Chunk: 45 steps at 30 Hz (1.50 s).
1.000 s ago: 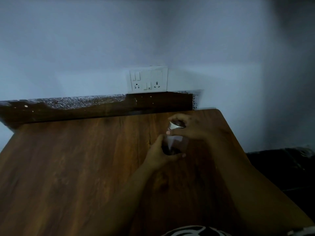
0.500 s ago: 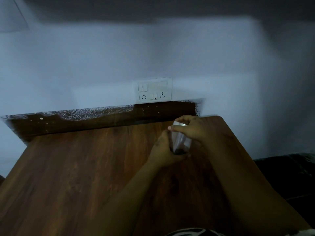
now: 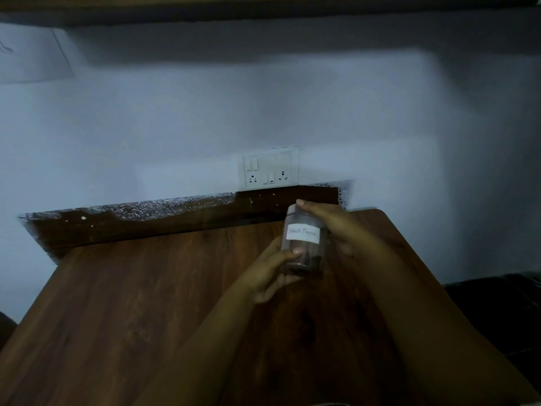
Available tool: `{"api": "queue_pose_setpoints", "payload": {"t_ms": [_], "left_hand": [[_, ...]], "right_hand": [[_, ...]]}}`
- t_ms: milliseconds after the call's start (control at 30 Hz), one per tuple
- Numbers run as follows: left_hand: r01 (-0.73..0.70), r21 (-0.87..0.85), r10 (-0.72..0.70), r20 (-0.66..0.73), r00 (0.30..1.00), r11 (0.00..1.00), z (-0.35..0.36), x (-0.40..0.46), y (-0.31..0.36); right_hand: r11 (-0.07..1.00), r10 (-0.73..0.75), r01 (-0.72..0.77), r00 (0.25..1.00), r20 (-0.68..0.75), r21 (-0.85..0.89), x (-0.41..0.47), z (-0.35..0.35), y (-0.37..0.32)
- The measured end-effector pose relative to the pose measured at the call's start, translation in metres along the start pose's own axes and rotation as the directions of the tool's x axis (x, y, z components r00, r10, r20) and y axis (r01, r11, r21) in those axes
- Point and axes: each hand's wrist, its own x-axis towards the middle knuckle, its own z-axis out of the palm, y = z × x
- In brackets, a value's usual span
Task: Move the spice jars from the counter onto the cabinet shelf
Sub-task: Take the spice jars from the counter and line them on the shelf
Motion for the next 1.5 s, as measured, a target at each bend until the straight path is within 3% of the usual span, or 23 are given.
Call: {"api": "queue_pose_setpoints", "payload": {"t_ms": [133, 300, 400, 500, 733, 1033, 1200, 1367, 1500], "left_hand": [[-0.040, -0.083, 0.040, -0.003, 0.999, 0.996, -0.003, 0.003, -0.002], [-0.061, -0.095, 0.051, -0.111, 0.993, 0.994, -0.004, 0.007, 0.006], [-0.063, 0.038, 0.072, -0.303, 0.950, 0.997, 0.003, 0.014, 0.014], [-0.070, 0.006, 0.068, -0.334, 0.940, 0.998, 0.007, 0.022, 0.017], [-0.178, 0.159, 0.216, -0.267, 0.939, 0.971, 0.021, 0.037, 0.033], [-0.344, 0.328, 0.424, -0.213, 0.880, 0.880, 0.083, 0.071, 0.079], [-0.513, 0.476, 0.637, -0.137, 0.759, 0.714, 0.148, 0.095, 0.128], [-0.679, 0.635, 0.871, 0.019, 0.490, 0.368, 0.222, 0.117, 0.188], [-0.642, 0.749, 0.933, 0.091, 0.347, 0.166, 0.265, 0.136, 0.232]], "right_hand": [[0.977, -0.025, 0.017, 0.999, 0.036, 0.213, -0.001, 0.011, -0.001], [0.973, -0.019, 0.012, 0.999, 0.028, 0.231, 0.005, 0.011, 0.004], [0.988, 0.035, -0.052, 0.993, 0.115, 0.148, 0.004, -0.004, 0.019], [0.987, 0.035, -0.069, 0.972, 0.232, 0.142, 0.005, -0.013, 0.037], [0.950, -0.091, 0.043, 0.986, 0.141, 0.310, 0.001, -0.046, 0.021], [0.947, -0.235, 0.248, 0.968, -0.087, 0.202, -0.011, -0.102, -0.030], [0.880, -0.427, 0.453, 0.886, -0.180, 0.142, -0.031, -0.153, -0.095], [0.757, -0.608, 0.649, 0.743, -0.279, 0.079, -0.052, -0.209, -0.172], [0.658, -0.709, 0.752, 0.637, -0.302, 0.041, -0.054, -0.240, -0.219]]}}
